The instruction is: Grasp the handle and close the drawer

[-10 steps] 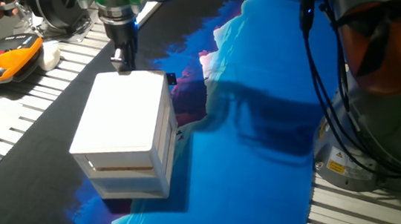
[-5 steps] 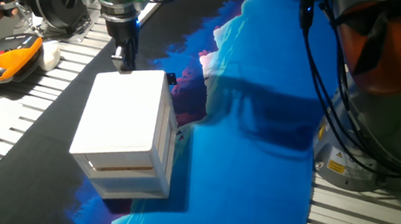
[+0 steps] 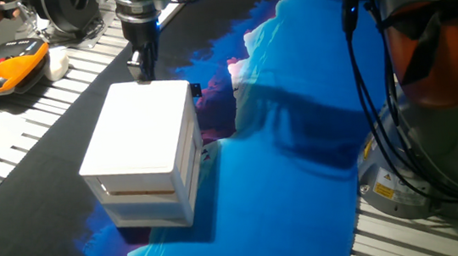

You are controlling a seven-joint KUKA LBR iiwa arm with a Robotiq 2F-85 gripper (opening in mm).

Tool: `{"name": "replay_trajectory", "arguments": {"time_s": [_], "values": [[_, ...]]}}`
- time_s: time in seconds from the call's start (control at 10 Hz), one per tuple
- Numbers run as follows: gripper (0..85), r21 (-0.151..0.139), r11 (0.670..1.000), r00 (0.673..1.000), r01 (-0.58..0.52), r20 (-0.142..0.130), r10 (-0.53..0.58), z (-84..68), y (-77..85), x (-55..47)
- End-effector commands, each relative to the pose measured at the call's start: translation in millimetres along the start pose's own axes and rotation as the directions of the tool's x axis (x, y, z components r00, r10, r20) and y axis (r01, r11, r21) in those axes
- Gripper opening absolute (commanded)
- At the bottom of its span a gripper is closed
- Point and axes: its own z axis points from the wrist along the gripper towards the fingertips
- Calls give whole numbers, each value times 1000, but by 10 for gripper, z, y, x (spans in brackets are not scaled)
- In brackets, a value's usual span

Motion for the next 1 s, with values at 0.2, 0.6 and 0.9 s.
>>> {"name": "replay_trajectory", "arguments": {"time_s": [0.2, 0.6, 0.9], "values": [[340, 5, 1000, 1000, -2, -5, 2, -21, 57, -31], [340, -8, 1000, 1000, -8, -3, 8, -19, 123, -64], [340, -36, 998, 999, -43, 8, 43, -29, 186, -92]]}}
